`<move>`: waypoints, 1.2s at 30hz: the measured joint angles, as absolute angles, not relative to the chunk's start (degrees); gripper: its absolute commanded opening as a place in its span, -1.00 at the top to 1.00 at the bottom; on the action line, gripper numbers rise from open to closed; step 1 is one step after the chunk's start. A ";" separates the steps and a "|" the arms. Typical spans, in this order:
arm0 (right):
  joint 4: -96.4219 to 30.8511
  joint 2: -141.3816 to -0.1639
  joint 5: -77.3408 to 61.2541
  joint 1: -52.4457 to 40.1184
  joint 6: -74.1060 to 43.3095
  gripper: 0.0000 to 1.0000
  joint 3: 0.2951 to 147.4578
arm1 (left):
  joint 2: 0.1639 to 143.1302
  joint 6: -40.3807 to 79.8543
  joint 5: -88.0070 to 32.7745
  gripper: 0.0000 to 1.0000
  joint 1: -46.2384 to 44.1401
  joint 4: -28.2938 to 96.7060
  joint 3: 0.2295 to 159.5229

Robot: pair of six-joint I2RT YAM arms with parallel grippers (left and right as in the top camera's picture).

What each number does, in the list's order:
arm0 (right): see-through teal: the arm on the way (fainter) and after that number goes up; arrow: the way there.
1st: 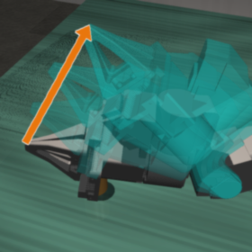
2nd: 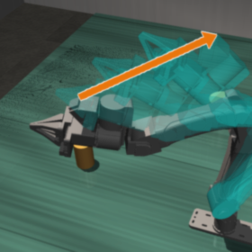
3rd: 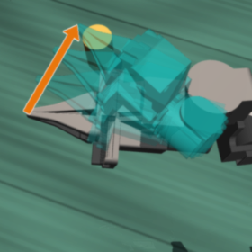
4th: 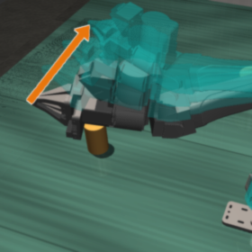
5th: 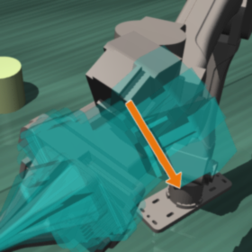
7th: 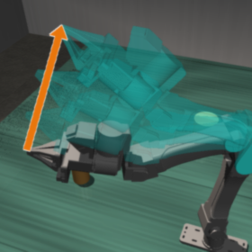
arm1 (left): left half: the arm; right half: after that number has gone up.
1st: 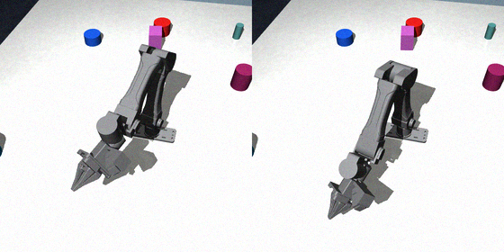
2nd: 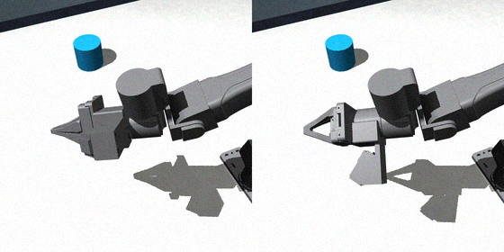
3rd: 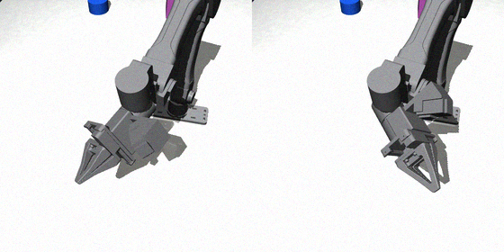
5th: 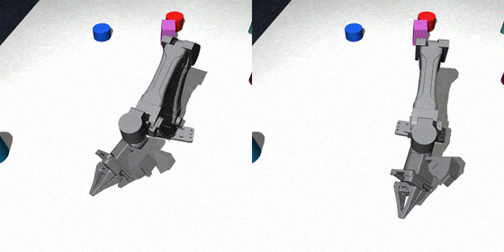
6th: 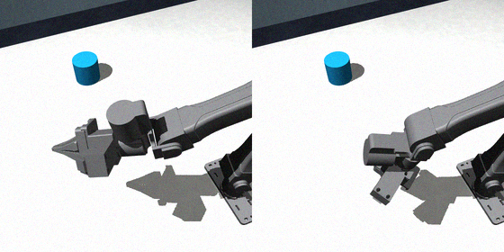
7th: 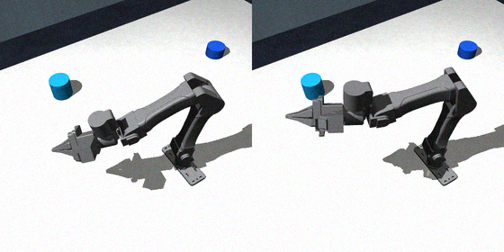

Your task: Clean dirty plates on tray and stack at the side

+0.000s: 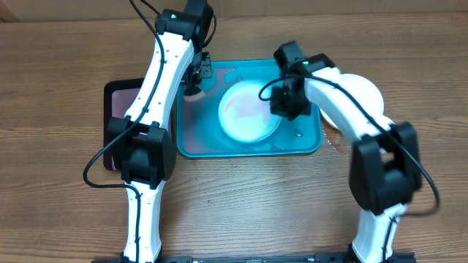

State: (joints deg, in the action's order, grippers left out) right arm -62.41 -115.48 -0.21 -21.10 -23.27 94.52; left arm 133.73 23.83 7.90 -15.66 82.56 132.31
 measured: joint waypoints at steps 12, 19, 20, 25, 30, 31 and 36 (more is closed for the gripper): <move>-73.78 -106.56 36.75 -31.77 -36.25 0.93 94.52 | 133.73 23.83 1.67 0.92 -15.75 76.40 123.33; -79.05 -106.56 53.84 -38.70 -45.04 0.93 94.52 | 133.73 23.83 1.02 0.92 -15.75 76.38 122.91; -79.50 -106.56 55.57 -39.42 -45.69 0.93 94.52 | 133.73 23.83 0.99 0.92 -15.75 76.38 122.91; -80.27 -106.56 61.34 -41.30 -47.64 0.93 94.52 | 133.73 23.83 0.99 0.92 -15.75 76.40 122.91; -82.24 -106.56 64.38 -41.28 -48.27 0.93 94.52 | 133.73 23.83 0.97 0.91 -15.75 76.40 122.91; -82.76 -106.56 64.90 -41.30 -48.47 0.93 94.52 | 133.73 23.83 0.97 0.92 -15.75 76.40 122.91; -88.40 -106.56 66.59 -41.28 -53.25 0.93 94.56 | 133.73 23.83 0.84 0.92 -15.75 76.38 122.91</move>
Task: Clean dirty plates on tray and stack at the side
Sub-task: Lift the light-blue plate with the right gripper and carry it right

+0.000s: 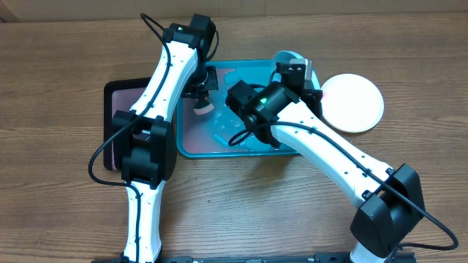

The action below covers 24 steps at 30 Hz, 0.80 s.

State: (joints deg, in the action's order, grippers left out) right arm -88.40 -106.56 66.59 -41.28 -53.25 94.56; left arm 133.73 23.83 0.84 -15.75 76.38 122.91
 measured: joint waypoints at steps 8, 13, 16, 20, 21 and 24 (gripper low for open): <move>-90.32 -106.56 67.75 -41.28 -57.69 0.93 96.47 | 133.73 23.83 0.80 0.91 -15.75 76.25 122.91; -90.24 -106.56 67.72 -41.28 -58.37 0.93 96.49 | 133.73 23.83 0.58 0.91 -15.75 76.25 122.91; -90.19 -106.56 67.72 -41.28 -58.48 0.93 96.49 | 133.73 23.83 0.58 0.92 -15.75 76.25 122.91; -90.24 -106.56 67.72 -41.28 -58.89 0.93 96.49 | 133.73 23.83 0.58 0.92 -15.75 76.25 122.91; -90.21 -106.56 67.72 -41.28 -59.18 0.93 96.49 | 133.73 23.83 0.58 0.92 -15.75 76.25 122.91; -90.17 -106.56 67.68 -41.28 -59.55 0.93 96.49 | 133.73 23.83 0.58 0.92 -15.75 76.25 122.91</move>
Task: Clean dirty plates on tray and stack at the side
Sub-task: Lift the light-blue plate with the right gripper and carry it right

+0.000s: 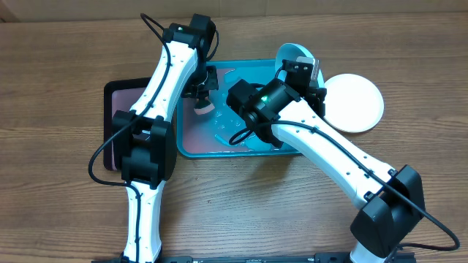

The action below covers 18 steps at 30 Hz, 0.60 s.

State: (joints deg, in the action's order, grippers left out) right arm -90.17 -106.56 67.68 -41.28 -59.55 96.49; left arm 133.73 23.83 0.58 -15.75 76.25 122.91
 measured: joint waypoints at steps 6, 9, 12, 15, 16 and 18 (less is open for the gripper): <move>-90.32 -106.56 67.66 -41.30 -59.90 0.93 96.49 | 133.73 23.83 0.58 0.91 -15.75 76.25 122.91; -90.28 -106.56 67.05 -41.28 -59.96 0.93 96.57 | 133.73 23.83 0.58 0.91 -15.75 76.25 122.91; -90.50 -106.56 66.22 -41.28 -59.94 0.93 96.84 | 133.73 23.83 0.58 0.92 -15.75 76.25 122.91; -91.11 -106.56 65.58 -41.28 -59.99 0.93 97.47 | 133.73 23.83 0.58 0.92 -15.75 76.25 122.91; -91.05 -106.56 65.21 -41.28 -60.01 0.93 97.91 | 133.73 23.83 0.58 0.91 -15.75 76.25 122.91; -90.94 -106.56 64.64 -41.28 -59.99 0.93 98.72 | 133.73 23.83 0.58 0.91 -15.75 76.25 122.91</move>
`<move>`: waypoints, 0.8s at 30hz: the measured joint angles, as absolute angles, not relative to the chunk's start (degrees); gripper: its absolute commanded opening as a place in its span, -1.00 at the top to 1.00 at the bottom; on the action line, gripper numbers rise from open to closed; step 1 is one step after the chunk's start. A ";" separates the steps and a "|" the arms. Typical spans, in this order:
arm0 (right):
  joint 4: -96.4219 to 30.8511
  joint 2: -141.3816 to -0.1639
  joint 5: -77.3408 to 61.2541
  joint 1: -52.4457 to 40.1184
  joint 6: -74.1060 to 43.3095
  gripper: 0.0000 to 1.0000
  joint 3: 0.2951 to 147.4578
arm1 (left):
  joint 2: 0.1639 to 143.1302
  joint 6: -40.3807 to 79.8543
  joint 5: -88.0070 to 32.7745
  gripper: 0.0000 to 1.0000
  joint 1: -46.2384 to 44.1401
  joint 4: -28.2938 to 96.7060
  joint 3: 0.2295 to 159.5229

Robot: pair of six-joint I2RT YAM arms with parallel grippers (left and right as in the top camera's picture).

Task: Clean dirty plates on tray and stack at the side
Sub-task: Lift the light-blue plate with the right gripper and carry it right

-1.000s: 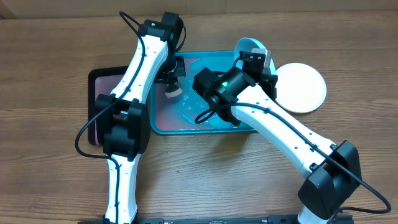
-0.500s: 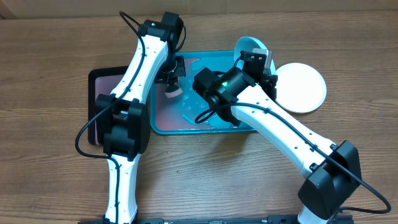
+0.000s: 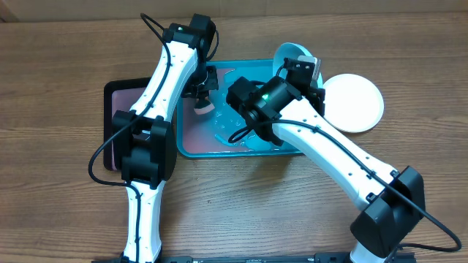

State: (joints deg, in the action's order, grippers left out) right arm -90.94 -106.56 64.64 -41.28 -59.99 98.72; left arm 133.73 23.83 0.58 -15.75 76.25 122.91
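Note:
A teal tray (image 3: 219, 139) lies mid-table, wet, with no plate lying flat in it. My right gripper (image 3: 303, 71) is shut on a white plate (image 3: 291, 52), held tilted on edge over the tray's far right corner. A clean white plate (image 3: 355, 102) lies on the table right of the tray. My left gripper (image 3: 202, 93) hangs over the tray's left part, and appears shut on a small pinkish sponge (image 3: 203, 109) that touches the tray floor.
A dark mat (image 3: 117, 109) lies left of the tray, partly under the left arm. The right arm crosses the tray's near right corner. Bare wooden table surrounds everything.
The right gripper and its tilted plate have shifted very slightly at the tray's far right corner. The left gripper and sponge have not moved.
First the plate lay flat in the tray, with the right gripper at its right rim and the left gripper at the tray's far left. Then the plate stood on edge at the far right corner, and the sponge was down in the tray. It stays so now.

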 measured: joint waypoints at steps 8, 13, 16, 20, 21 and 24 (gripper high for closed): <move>-90.80 -106.54 63.02 -41.28 -59.99 0.93 99.22 | 133.73 23.83 0.58 0.92 -15.75 76.25 122.91; -91.00 -106.54 62.74 -41.28 -59.94 0.93 99.22 | 133.73 23.83 0.58 0.92 -15.75 76.25 122.91; -90.74 -106.54 61.65 -41.28 -59.88 0.92 99.22 | 133.73 23.83 0.58 0.92 -15.75 76.25 122.91; -88.88 -106.54 58.22 -41.23 -59.44 0.93 99.22 | 133.73 23.83 0.58 0.92 -15.75 76.25 122.91; -88.23 -106.54 57.32 -41.21 -59.02 0.93 99.22 | 133.73 23.83 0.58 0.92 -15.75 76.25 122.91; -87.26 -106.54 55.59 -41.19 -57.63 0.93 99.22 | 133.73 23.83 0.58 0.92 -15.75 76.25 122.91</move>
